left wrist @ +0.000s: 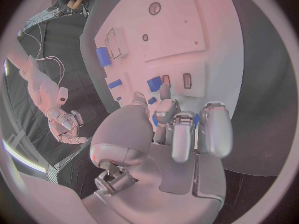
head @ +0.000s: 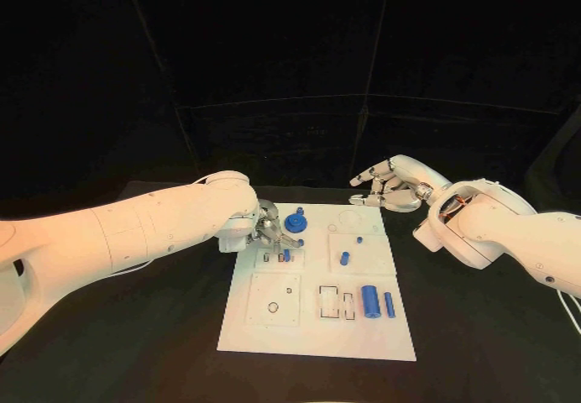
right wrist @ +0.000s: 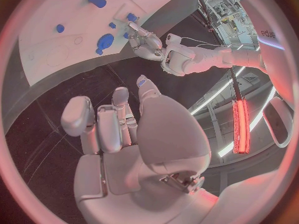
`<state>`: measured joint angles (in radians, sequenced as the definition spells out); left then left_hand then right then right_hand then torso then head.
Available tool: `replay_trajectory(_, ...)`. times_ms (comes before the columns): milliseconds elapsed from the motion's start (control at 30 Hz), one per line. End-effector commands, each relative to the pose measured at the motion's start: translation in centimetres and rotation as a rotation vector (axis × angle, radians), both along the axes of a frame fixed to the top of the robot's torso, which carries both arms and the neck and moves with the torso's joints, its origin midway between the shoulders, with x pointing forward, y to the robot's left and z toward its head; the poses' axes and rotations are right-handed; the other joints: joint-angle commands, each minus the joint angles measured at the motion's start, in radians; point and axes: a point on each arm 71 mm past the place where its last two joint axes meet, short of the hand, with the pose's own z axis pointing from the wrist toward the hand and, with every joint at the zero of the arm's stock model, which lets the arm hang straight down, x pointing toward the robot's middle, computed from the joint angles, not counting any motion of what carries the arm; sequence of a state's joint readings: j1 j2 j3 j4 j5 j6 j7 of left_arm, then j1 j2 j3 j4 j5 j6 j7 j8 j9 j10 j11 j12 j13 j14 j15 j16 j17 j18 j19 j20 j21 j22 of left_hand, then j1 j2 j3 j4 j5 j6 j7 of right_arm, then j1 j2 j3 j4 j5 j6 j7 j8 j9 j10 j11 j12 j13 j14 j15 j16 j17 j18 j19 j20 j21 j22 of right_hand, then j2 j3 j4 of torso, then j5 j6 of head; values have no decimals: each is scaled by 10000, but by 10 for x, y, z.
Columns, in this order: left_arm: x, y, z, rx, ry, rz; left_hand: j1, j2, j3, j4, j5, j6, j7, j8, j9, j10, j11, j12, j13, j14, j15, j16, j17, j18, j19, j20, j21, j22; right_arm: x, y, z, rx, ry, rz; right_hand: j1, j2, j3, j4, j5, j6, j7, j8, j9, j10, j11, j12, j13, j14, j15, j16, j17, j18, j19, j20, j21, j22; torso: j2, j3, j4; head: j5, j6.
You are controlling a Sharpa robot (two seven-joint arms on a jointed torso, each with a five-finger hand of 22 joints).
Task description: Assemble the parts on the task board
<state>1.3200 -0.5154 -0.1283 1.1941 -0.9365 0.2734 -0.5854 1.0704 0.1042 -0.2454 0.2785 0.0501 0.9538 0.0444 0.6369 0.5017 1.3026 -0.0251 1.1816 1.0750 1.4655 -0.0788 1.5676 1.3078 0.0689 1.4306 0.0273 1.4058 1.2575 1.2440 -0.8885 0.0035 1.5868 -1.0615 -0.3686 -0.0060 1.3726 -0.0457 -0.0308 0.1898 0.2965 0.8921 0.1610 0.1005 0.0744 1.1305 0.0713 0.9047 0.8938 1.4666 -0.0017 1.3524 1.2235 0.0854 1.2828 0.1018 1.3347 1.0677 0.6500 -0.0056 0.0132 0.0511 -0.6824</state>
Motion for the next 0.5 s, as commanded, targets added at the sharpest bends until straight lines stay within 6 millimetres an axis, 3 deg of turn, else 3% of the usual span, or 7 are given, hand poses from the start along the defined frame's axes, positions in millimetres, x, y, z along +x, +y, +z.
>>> replay_trajectory(33,0,-1,0,207,113,-134,78,64,-58,-34,-31,-97,-11,41,30,-49,0,-72,-46,1053,-51,32,2630,-56,-58,-16,-17,-49,0,1,1,-16,89,51,127,-6,-59,11,64,19,0,34,-3,-50,3,-34,-14,272,-44,-57,-17,178,-69,18,-61,-13,4,2,1,-20,-2)
replay_trajectory(500,1,-6,-2,308,204,-198,273,142,-67,-122,-28,-208,8,100,164,-100,19,-128,-88,1053,-32,32,2630,-52,-85,2,-33,-62,1,3,0,-33,129,73,184,31,-103,31,225,17,-5,58,-5,-61,-4,-88,-100,270,-51,-107,-53,186,-86,11,-111,-73,12,6,10,-88,-36)
